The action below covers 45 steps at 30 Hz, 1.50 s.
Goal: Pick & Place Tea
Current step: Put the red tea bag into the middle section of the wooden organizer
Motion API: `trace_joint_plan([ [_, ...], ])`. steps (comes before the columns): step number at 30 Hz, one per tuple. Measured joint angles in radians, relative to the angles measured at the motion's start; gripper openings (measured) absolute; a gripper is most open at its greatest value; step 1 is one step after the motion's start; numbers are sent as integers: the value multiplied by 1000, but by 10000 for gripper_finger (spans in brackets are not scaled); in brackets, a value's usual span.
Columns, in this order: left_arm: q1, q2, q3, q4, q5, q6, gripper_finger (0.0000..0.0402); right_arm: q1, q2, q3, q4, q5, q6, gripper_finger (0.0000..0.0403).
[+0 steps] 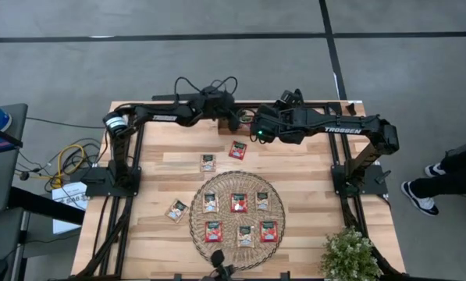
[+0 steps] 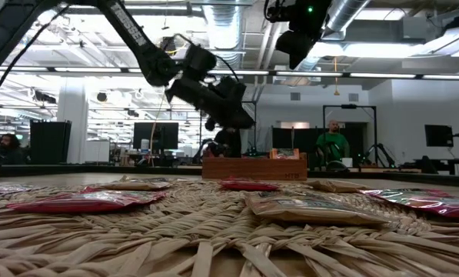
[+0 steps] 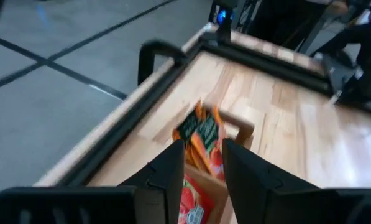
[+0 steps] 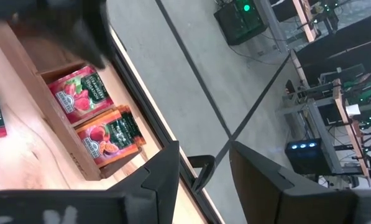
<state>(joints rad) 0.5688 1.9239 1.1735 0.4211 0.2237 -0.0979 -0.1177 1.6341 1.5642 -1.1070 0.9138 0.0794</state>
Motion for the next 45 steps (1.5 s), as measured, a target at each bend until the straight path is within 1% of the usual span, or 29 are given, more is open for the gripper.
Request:
trace_joint_plan([
  [3, 8, -89, 1, -133, 7, -2, 101, 0, 0, 0, -15, 0, 0, 133],
  [6, 9, -181, 2, -362, 23, -23, 101, 2, 0, 0, -36, -17, 0, 134],
  [8, -1, -227, 2, -510, 81, -29, 101, 5, 0, 0, -52, -47, 0, 134],
  [11, -39, -249, 2, -677, 165, -61, 101, 6, 0, 0, -64, -86, -1, 132],
  [12, -56, -249, 1, -710, 171, -92, 101, 7, 0, 0, -64, -95, -1, 132],
  [14, -94, -240, 0, -719, 156, -112, 101, 6, 0, 0, -64, -107, -4, 133],
  [18, -170, -195, 1, -666, 36, -95, 101, 6, 0, 0, -67, -107, -9, 134],
  [20, -197, -187, 1, -664, -1, -84, 101, 6, 0, 0, -68, -123, -9, 132],
  [21, -209, -187, 1, -675, -14, -72, 101, 6, 0, 0, -67, -145, -9, 132],
  [23, -227, -190, 1, -727, -41, -50, 101, 6, 0, 0, -58, -230, -9, 130],
  [26, -236, -213, 1, -878, -42, -48, 101, 7, 3, 0, -30, -387, -9, 128],
  [29, -236, -227, -4, -1025, -42, -53, 101, 6, 9, -1, 34, -506, -10, 128],
  [31, -236, -247, -42, -1010, -43, -61, 101, 6, 8, -8, 123, -565, -34, 128],
  [34, -236, -329, -146, -929, -44, -113, 101, 6, 8, -41, 239, -658, -79, 127],
  [37, -235, -452, -280, -860, -64, -203, 101, 6, 8, -64, 293, -690, -90, 126],
  [40, -228, -601, -390, -800, -99, -290, 101, -4, 12, -95, 357, -727, -139, 125],
  [42, -228, -693, -441, -779, -119, -334, 101, -16, 26, -112, 438, -795, -164, 124],
  [43, -228, -737, -459, -776, -125, -346, 101, -25, 28, -120, 449, -833, -172, 124],
  [45, -229, -817, -486, -770, -151, -362, 101, -37, 69, -114, 505, -889, -194, 124],
])
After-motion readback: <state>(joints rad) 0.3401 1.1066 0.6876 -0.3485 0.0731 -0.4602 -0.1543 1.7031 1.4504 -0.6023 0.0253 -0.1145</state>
